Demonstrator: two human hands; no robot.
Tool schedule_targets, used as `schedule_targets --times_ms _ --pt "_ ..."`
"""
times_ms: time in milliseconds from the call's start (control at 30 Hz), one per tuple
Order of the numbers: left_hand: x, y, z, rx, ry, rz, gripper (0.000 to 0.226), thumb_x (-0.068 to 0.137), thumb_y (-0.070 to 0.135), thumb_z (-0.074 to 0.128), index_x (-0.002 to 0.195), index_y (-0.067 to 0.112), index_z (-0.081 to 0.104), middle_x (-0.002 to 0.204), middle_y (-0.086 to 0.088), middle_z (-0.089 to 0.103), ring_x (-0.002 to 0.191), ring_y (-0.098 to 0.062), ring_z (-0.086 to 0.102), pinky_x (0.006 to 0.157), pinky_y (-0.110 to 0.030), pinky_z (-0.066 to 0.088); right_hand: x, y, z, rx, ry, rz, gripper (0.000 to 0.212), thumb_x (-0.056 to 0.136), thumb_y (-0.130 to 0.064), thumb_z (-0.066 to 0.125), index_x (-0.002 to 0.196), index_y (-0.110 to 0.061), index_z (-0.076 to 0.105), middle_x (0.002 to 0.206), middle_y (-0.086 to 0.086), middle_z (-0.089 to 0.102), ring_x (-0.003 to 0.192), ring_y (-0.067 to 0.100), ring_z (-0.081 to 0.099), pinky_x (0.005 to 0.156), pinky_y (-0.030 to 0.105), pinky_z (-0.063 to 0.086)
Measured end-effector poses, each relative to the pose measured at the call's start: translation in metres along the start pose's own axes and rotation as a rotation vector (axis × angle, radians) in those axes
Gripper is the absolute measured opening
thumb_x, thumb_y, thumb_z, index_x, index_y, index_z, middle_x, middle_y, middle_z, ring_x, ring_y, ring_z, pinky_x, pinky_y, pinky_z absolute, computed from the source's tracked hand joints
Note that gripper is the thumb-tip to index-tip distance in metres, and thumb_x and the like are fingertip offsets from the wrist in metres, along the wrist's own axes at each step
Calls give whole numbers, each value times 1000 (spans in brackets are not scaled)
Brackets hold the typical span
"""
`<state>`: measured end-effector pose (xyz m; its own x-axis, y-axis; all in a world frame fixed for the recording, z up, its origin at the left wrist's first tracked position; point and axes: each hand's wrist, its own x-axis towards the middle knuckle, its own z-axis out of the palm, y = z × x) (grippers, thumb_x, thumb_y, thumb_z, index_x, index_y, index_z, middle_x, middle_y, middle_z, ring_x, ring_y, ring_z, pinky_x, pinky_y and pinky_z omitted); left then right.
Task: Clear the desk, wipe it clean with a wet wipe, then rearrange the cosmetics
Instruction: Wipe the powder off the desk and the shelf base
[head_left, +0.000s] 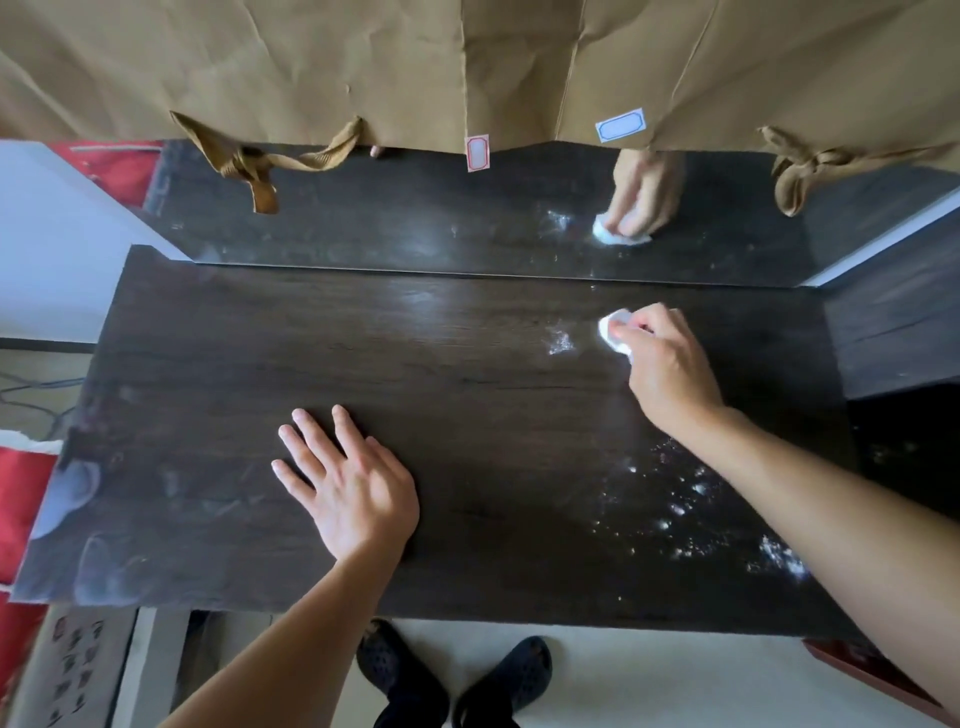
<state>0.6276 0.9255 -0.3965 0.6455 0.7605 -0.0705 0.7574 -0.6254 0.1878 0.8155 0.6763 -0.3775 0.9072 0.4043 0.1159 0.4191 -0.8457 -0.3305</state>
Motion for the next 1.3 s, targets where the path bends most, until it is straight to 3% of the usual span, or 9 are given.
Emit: schedule_targets --times_ms 133,333,500,600,800,967,1067,1200,1300 --pt "4 5 0 3 0 4 49 95 24 31 142 9 33 154 -23 17 144 -38 7 115 -57 7 30 17 0 -34 164 470 24 80 -2 52 99 -7 66 100 19 53 95 39 49 79 43 40" --pt "4 6 -2 12 -4 18 53 93 27 25 142 9 33 154 -22 17 144 -38 7 115 -57 8 4 -69 33 90 -68 -4 39 74 11 57 101 -15 67 96 10 53 88 30 48 71 37 42" --pt "7 6 0 14 -7 43 53 92 26 26 141 8 34 154 -24 19 143 -39 9 115 -57 8 11 23 -13 -251 109 337 32 74 3 60 99 -16 67 104 12 51 96 37 44 75 45 40" --pt "8 5 0 5 -23 47 55 91 27 24 141 7 34 154 -24 18 143 -39 9 115 -58 8 19 -9 -7 -155 103 472 28 78 4 52 102 -6 62 96 9 49 99 37 46 78 41 42" --pt "8 5 -3 -14 -32 72 54 91 26 26 140 6 36 153 -25 20 143 -40 10 114 -60 11 -10 -86 27 74 -77 -90 42 70 14 63 103 -12 66 96 10 56 86 30 55 60 29 44" --pt "12 6 -2 -24 -41 100 54 91 26 26 140 6 35 153 -25 20 143 -40 9 114 -59 9 38 6 -8 -163 120 592 29 82 5 50 106 -3 64 109 23 49 102 42 47 79 42 44" --pt "12 4 -1 -14 -56 115 55 91 26 26 141 6 35 153 -25 19 144 -39 8 114 -59 8 61 -45 15 -207 140 767 29 93 -7 44 118 5 54 118 21 45 110 37 45 86 42 44" --pt "11 2 -2 -15 -69 124 54 91 26 28 141 7 36 154 -24 19 144 -39 9 114 -60 10 56 -126 44 -66 -85 313 28 91 -4 44 118 -8 51 117 14 44 107 32 44 77 37 38" --pt "11 4 -3 -19 -78 132 54 91 26 28 141 8 37 154 -24 19 144 -39 9 114 -59 9 55 -88 24 -27 -135 176 30 90 -6 49 118 -14 57 116 13 47 103 29 46 80 33 36"
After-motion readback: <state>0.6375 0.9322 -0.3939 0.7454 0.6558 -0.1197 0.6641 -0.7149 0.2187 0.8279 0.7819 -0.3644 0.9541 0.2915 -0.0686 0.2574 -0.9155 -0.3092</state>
